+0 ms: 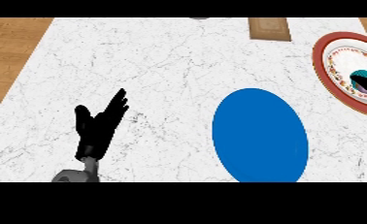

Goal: Pick the cupcake from the plate and place it in the plate

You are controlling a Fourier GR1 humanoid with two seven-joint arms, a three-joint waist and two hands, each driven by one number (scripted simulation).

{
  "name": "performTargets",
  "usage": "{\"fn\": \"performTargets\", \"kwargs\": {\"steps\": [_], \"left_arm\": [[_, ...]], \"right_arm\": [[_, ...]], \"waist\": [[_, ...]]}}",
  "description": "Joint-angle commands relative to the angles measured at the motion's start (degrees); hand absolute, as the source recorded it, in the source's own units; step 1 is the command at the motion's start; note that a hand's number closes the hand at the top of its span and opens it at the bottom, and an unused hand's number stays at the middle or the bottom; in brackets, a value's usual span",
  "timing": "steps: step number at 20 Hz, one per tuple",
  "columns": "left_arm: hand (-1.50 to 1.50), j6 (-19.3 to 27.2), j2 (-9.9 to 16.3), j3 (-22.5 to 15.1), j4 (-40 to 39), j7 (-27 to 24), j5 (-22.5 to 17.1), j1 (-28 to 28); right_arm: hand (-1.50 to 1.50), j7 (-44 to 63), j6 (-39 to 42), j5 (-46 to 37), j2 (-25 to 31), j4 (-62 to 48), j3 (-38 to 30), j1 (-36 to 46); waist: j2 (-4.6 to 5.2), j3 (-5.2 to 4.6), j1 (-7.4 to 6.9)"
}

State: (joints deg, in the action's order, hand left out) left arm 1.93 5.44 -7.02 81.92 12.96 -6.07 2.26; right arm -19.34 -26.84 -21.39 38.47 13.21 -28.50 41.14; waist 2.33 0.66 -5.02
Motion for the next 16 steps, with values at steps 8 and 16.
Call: {"fn": "performTargets", "kwargs": {"steps": [8,16], "left_arm": [[0.0,0.3,0.0,0.8,-1.1,-1.2,0.1,-1.2],[0.0,1.6,-0.8,0.2,-1.4,-2.1,1.5,-2.3]], "right_arm": [[-1.5,-14.6,7.7,12.6,0.5,0.4,-12.4,-1.0],[-1.5,-17.0,25.9,16.5,5.2,-3.0,-15.4,-5.8]], "waist": [[-0.42,-0.05,1.54],[-1.03,-0.17,2.74]]}}
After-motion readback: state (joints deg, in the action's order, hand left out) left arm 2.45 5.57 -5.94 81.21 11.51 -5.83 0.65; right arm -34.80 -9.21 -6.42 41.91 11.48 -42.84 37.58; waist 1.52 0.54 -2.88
